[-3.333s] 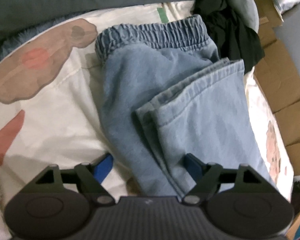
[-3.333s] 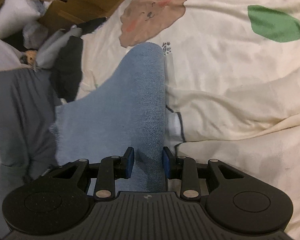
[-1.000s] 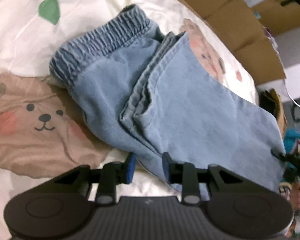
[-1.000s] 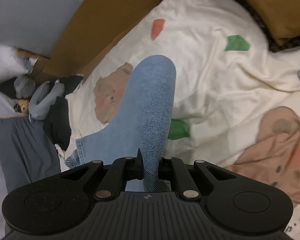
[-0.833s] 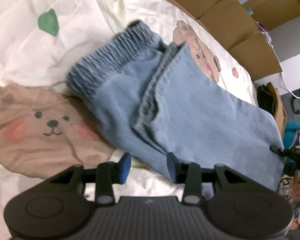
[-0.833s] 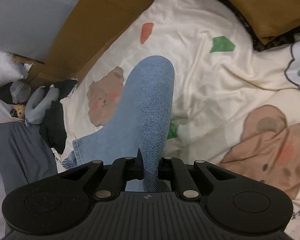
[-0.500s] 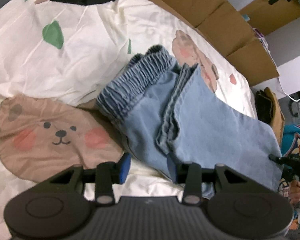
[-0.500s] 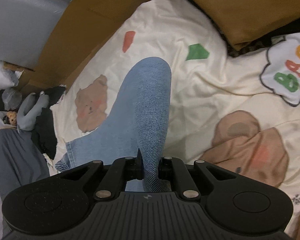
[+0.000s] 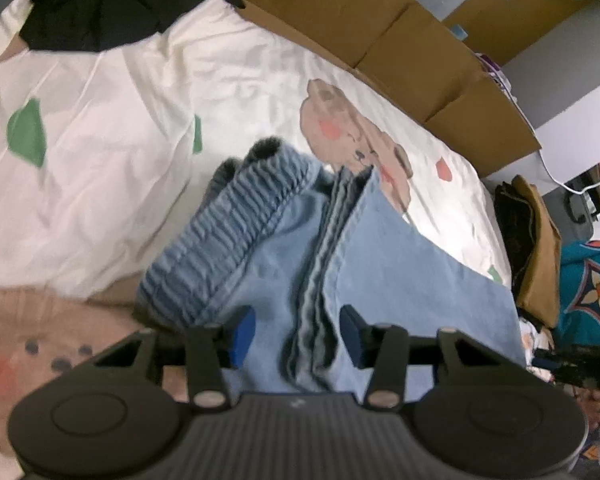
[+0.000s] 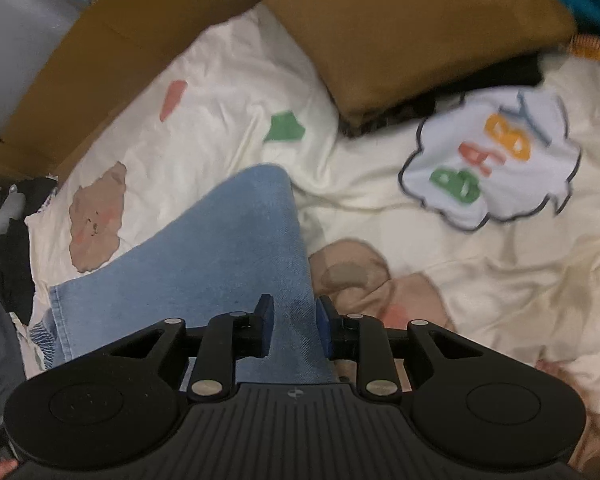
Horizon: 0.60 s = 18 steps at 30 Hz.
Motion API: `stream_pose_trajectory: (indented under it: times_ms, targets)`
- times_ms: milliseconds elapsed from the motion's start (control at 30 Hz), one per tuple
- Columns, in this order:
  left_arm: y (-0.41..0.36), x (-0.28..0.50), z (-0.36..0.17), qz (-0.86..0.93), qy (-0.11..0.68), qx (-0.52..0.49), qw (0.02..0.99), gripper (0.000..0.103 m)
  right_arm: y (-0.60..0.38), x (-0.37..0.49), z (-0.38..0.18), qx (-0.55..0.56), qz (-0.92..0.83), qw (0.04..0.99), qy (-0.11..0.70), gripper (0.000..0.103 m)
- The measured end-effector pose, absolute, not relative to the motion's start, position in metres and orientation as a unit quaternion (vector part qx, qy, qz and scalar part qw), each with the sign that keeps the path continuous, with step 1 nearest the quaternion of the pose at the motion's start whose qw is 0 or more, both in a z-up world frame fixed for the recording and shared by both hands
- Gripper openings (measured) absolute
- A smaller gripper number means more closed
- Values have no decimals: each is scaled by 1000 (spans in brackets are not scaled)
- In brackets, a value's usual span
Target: Fold clothes
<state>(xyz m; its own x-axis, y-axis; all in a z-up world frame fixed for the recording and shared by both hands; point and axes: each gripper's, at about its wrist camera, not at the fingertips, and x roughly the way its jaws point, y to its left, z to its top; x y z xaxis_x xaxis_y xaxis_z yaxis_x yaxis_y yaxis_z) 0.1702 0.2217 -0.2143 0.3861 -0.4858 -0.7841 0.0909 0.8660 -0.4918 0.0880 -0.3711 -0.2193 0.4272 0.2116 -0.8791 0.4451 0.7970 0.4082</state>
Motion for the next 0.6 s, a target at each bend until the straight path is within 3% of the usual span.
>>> stream_pose_trajectory:
  times_ms: [167,267,467,600]
  targets:
    - [208,208,-204,-190,514,-147,823,48,-363,81,-205,301,-65,798,518,31]
    - [202,228,-201,-192,506,-127,831,39,-349,78,-201,301,-55,802,514,31]
    - [197,257,-209,-171,508,-101,838,32,-318,73,-210,278,-32,800,531,31]
    - [197,273,-227,-136,530,-95,832,18,-293,70,-225,250,-17,791,558,31]
